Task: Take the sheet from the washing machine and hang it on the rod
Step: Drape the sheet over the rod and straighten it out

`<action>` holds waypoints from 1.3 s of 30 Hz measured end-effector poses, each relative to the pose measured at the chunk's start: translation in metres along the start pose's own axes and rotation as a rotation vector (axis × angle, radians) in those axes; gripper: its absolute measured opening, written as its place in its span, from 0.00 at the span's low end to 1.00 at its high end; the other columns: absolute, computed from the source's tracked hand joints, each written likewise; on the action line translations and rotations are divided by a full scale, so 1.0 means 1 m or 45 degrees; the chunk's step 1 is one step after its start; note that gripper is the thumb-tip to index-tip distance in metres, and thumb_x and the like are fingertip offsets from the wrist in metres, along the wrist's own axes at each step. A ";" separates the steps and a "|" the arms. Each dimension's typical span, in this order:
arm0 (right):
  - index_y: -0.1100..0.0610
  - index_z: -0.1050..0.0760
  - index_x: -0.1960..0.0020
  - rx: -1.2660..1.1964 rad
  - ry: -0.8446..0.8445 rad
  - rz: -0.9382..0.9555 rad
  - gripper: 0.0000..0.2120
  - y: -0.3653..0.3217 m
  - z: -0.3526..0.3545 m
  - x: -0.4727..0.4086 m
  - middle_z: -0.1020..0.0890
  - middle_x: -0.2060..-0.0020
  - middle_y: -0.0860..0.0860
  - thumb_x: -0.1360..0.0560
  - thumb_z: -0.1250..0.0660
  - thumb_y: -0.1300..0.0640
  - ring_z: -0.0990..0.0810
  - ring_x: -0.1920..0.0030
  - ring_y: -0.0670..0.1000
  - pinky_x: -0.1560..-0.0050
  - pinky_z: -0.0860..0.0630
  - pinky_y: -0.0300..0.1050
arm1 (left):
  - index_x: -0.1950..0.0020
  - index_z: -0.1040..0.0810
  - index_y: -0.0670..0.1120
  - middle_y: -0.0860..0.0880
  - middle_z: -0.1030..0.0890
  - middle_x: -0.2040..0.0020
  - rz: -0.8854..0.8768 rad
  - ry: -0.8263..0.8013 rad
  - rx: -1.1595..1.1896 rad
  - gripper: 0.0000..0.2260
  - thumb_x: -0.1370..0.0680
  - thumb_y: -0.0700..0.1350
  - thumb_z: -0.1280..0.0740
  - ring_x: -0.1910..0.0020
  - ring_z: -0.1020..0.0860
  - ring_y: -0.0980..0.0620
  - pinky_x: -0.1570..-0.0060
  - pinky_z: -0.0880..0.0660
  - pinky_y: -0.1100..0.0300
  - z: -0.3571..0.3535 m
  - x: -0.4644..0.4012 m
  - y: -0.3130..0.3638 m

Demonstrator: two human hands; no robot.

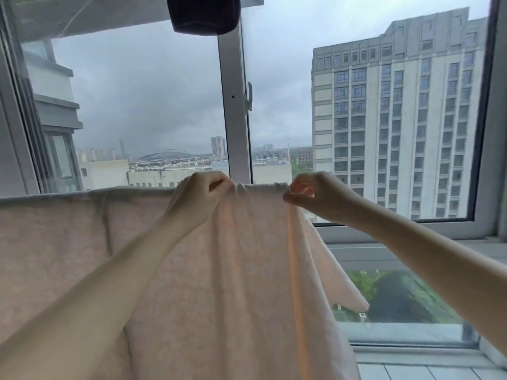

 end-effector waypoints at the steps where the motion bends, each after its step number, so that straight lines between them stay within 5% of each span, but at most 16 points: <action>1: 0.59 0.20 0.50 -0.010 0.032 0.003 0.10 -0.002 0.001 0.000 0.16 0.54 0.53 0.25 0.31 0.52 0.19 0.54 0.50 0.48 0.22 0.47 | 0.60 0.20 0.54 0.54 0.17 0.60 0.007 0.033 0.008 0.07 0.23 0.47 0.33 0.56 0.20 0.53 0.56 0.28 0.59 0.003 -0.001 -0.001; 7: 0.58 0.23 0.54 0.034 0.148 0.046 0.03 -0.009 0.010 -0.002 0.18 0.58 0.50 0.23 0.33 0.58 0.20 0.56 0.52 0.53 0.24 0.45 | 0.62 0.21 0.55 0.50 0.16 0.59 -0.008 0.076 -0.090 0.07 0.24 0.47 0.32 0.56 0.19 0.49 0.53 0.23 0.53 0.005 -0.014 0.011; 11: 0.54 0.26 0.59 0.018 0.366 -0.141 0.06 0.030 0.039 0.003 0.20 0.63 0.49 0.24 0.33 0.58 0.21 0.58 0.52 0.55 0.24 0.46 | 0.59 0.21 0.53 0.49 0.16 0.57 -0.065 0.115 -0.013 0.05 0.23 0.48 0.33 0.55 0.19 0.48 0.52 0.24 0.53 -0.010 -0.023 0.044; 16: 0.58 0.21 0.59 0.212 -0.009 -0.311 0.04 0.071 0.014 0.020 0.17 0.63 0.52 0.26 0.32 0.59 0.19 0.59 0.53 0.53 0.20 0.49 | 0.56 0.21 0.51 0.57 0.23 0.67 -0.119 -0.050 -0.074 0.08 0.21 0.51 0.37 0.59 0.22 0.50 0.59 0.28 0.57 -0.049 -0.014 0.065; 22: 0.56 0.21 0.45 -0.053 0.020 -0.089 0.09 0.012 0.008 0.010 0.18 0.52 0.48 0.22 0.35 0.55 0.20 0.51 0.48 0.45 0.23 0.44 | 0.55 0.18 0.53 0.63 0.22 0.66 -0.152 -0.142 0.028 0.07 0.22 0.50 0.35 0.64 0.25 0.69 0.63 0.32 0.66 -0.034 -0.011 0.054; 27: 0.59 0.22 0.47 0.020 0.088 0.059 0.10 -0.014 -0.006 0.003 0.17 0.55 0.51 0.24 0.33 0.54 0.19 0.54 0.50 0.46 0.23 0.50 | 0.56 0.18 0.55 0.58 0.17 0.58 0.004 -0.130 0.006 0.10 0.27 0.59 0.35 0.53 0.20 0.57 0.48 0.25 0.55 -0.008 -0.003 -0.001; 31: 0.57 0.22 0.52 0.028 0.135 0.029 0.12 -0.012 -0.015 0.002 0.18 0.58 0.49 0.26 0.31 0.48 0.20 0.56 0.50 0.50 0.22 0.52 | 0.52 0.17 0.52 0.57 0.16 0.54 0.019 -0.061 0.156 0.04 0.26 0.47 0.28 0.50 0.20 0.60 0.43 0.25 0.57 0.012 0.005 -0.021; 35: 0.59 0.23 0.54 0.047 0.235 0.029 0.08 -0.015 -0.017 0.001 0.18 0.59 0.52 0.24 0.33 0.53 0.20 0.57 0.54 0.52 0.23 0.55 | 0.57 0.15 0.45 0.44 0.18 0.64 0.100 0.086 0.266 0.04 0.27 0.45 0.26 0.65 0.23 0.59 0.60 0.27 0.65 0.020 0.005 -0.025; 39: 0.59 0.23 0.53 0.011 0.302 -0.023 0.08 -0.006 -0.018 0.007 0.19 0.59 0.52 0.23 0.35 0.55 0.20 0.57 0.54 0.52 0.22 0.56 | 0.61 0.17 0.47 0.54 0.24 0.72 0.141 0.132 0.238 0.05 0.27 0.47 0.26 0.77 0.31 0.65 0.73 0.34 0.71 0.016 -0.002 -0.023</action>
Point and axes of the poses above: each hand's wrist, its own x-axis away from the middle knuckle, its own z-axis out of the back of the hand, y = z × x, the point moved 9 cm from there along -x, towards the middle knuckle
